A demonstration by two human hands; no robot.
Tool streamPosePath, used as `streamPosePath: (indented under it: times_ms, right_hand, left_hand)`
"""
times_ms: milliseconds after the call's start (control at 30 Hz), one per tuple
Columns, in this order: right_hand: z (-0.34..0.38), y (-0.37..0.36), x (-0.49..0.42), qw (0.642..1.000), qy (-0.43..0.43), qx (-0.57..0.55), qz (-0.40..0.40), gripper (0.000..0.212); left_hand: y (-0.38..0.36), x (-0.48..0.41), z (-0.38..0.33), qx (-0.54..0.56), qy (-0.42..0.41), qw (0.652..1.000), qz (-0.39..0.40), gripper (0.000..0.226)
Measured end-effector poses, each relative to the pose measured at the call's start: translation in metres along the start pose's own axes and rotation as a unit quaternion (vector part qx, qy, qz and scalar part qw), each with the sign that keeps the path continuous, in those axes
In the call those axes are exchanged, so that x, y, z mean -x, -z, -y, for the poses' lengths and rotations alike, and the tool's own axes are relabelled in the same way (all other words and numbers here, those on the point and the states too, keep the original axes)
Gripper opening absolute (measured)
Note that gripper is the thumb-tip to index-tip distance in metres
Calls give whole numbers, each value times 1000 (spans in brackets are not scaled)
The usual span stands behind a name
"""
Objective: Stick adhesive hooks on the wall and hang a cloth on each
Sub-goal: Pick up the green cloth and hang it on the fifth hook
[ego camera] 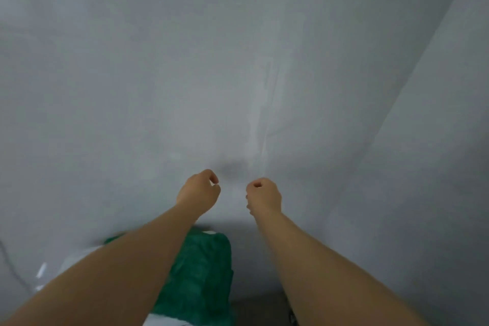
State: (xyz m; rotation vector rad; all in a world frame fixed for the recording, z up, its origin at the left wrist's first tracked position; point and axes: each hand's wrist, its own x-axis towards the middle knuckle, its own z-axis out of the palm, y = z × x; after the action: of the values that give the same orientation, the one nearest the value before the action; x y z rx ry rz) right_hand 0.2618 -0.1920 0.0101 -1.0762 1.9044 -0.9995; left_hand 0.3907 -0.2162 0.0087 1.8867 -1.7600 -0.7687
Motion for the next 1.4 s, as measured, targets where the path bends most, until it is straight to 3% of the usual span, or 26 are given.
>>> streamPosePath:
  times_ms: [133, 233, 300, 367, 467, 533, 633, 733, 867, 967, 1100, 1167, 1267, 1400]
  right_hand:
    - [-32, -21, -13, 997, -39, 42, 44, 12]
    - [-46, -34, -21, 994, -58, 72, 66, 17]
    - [-55, -42, -24, 991, -73, 87, 75, 13]
    - [-62, -48, -28, 988, -81, 105, 80, 10]
    - [-71, -52, -33, 985, -79, 126, 92, 11]
    - [-73, -51, -36, 983, -82, 135, 94, 14]
    - [-74, -49, -39, 982, -84, 142, 91, 16]
    - [-73, -45, -42, 979, -85, 156, 96, 14]
    - [-60, -33, -41, 973, -20, 173, 149, 35]
    - [-46, -17, -41, 970, 9, 163, 181, 55]
    - [-17, 31, -42, 976, 25, 153, 155, 65]
    - [-1, 58, -41, 976, 45, 162, 136, 53]
    - [17, 99, -35, 983, 79, 154, 67, 13]
    - [38, 148, -20, 984, 123, 127, -8, 25]
  left_hand:
    - [-26, -9, 38, -31, 45, 997, 53, 14]
    - [-42, -18, 57, -111, 40, 987, 112, 15]
    - [-57, -23, 69, -198, 13, 961, 193, 29]
    - [-72, -25, 81, -217, 11, 942, 257, 52]
    - [-90, -24, 99, -277, 13, 914, 296, 72]
    - [-95, -26, 105, -306, 16, 908, 286, 64]
    - [-92, -33, 100, -299, -16, 912, 279, 33]
    - [-80, -42, 78, -285, -38, 912, 294, 35]
    - [-57, -49, 26, -258, -94, 917, 289, 39]
    - [-41, -50, -16, -202, -132, 922, 303, 13]
    - [-18, -42, -69, -149, -194, 925, 290, 11]
    - [-8, -38, -90, -150, -228, 921, 278, 8]
    - [6, -32, -125, -153, -271, 919, 242, 20]
    - [29, -14, -170, -142, -302, 914, 232, 33]
